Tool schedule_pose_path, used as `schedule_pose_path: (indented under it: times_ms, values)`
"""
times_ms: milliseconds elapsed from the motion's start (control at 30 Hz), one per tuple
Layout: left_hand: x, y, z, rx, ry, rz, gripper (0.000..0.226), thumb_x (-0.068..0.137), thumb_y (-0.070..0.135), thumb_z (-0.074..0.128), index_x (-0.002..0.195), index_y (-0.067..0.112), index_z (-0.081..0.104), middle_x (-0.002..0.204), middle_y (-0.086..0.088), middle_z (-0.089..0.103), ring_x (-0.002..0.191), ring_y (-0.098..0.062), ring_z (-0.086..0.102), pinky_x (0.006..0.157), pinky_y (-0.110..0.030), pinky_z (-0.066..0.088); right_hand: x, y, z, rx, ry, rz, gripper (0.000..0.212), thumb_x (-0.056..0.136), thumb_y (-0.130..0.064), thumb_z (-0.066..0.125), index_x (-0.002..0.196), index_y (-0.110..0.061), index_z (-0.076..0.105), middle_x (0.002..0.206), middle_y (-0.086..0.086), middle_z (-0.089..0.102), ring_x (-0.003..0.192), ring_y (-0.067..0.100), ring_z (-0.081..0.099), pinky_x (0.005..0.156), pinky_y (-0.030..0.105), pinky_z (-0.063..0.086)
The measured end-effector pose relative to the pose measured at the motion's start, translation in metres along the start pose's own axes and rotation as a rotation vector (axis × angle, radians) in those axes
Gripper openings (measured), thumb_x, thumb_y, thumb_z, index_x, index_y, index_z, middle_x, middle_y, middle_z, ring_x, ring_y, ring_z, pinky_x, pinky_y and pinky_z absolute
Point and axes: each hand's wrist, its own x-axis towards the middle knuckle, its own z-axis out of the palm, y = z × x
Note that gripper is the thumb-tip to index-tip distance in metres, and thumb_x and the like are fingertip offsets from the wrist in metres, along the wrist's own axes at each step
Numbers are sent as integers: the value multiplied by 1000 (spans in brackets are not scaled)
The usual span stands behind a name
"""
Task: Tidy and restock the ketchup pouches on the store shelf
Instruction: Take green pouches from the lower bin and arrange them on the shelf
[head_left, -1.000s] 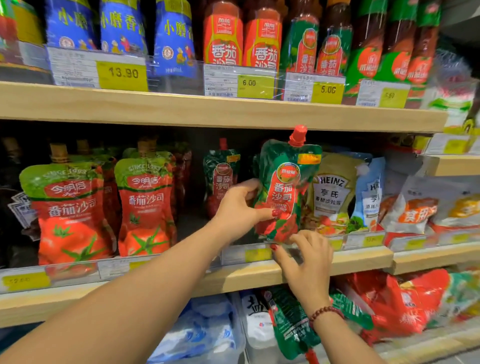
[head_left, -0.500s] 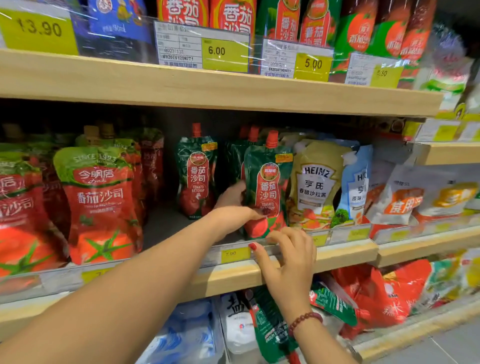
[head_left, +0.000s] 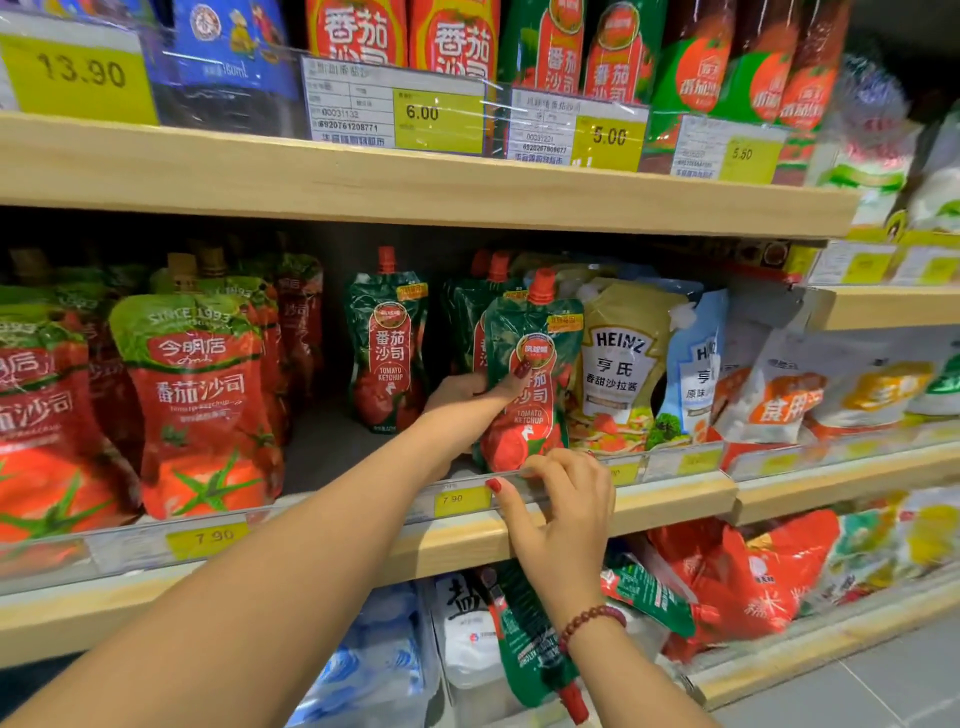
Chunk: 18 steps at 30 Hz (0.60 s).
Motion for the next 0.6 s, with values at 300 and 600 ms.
schedule_pose_path:
  times_ms: [300, 600]
  values:
    - [-26, 1, -18, 134, -15, 19, 50, 76, 58, 64, 117, 28, 61, 106, 9, 61, 89, -6, 52, 70, -17, 40, 6, -7, -19, -40, -179, 2, 24, 81, -40, 64, 89, -18, 63, 95, -3, 55, 95, 17, 43, 84, 35, 40]
    - [-58, -13, -54, 267, 183, 218, 8, 80, 31, 71, 74, 31, 66, 76, 4, 69, 76, -13, 66, 67, -31, 55, 21, -9, -57, -12, -431, -42, 28, 80, -21, 68, 106, -16, 62, 106, -3, 57, 103, 11, 45, 89, 21, 34]
